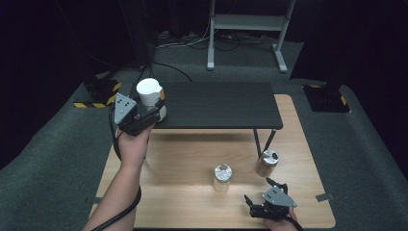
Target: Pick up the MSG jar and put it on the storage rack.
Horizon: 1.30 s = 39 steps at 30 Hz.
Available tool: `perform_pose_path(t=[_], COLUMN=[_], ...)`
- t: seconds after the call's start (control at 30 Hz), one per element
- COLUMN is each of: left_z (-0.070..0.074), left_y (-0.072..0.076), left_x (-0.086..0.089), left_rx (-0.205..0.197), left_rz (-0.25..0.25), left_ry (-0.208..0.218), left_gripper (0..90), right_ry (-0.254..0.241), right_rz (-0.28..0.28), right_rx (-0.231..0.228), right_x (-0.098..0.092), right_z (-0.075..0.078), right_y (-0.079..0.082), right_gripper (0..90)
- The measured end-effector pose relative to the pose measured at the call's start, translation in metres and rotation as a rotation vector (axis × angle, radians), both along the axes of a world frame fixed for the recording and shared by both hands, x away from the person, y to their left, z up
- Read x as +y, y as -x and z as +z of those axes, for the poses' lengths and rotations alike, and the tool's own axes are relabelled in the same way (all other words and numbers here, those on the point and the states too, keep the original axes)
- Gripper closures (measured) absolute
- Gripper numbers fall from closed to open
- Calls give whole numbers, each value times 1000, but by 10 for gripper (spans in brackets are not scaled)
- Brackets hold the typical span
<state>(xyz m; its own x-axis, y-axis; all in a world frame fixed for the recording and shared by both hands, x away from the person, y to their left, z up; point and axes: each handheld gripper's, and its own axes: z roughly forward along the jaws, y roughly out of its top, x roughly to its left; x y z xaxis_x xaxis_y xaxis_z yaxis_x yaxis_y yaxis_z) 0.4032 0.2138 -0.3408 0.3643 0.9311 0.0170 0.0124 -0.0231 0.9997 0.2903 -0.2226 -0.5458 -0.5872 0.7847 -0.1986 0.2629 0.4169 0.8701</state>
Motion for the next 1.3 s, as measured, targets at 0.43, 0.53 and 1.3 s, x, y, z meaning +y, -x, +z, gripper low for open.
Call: perform_pose_path(t=[0.43, 0.53, 1.3], left_z=[0, 0, 1], left_y=[-4, -6, -7], left_x=[0, -1, -2], left_rx=[10, 11, 18], left_rz=[-6, -6, -10], left_ry=[-5, -8, -18], left_gripper=[304, 303, 289], right_ry=[-1, -3, -6], right_rz=[0, -1, -1], right_rx=[0, 1, 0], right_x=[0, 0, -1], right_z=[0, 0, 0], right_y=[0, 0, 0], right_gripper=[6, 6, 6])
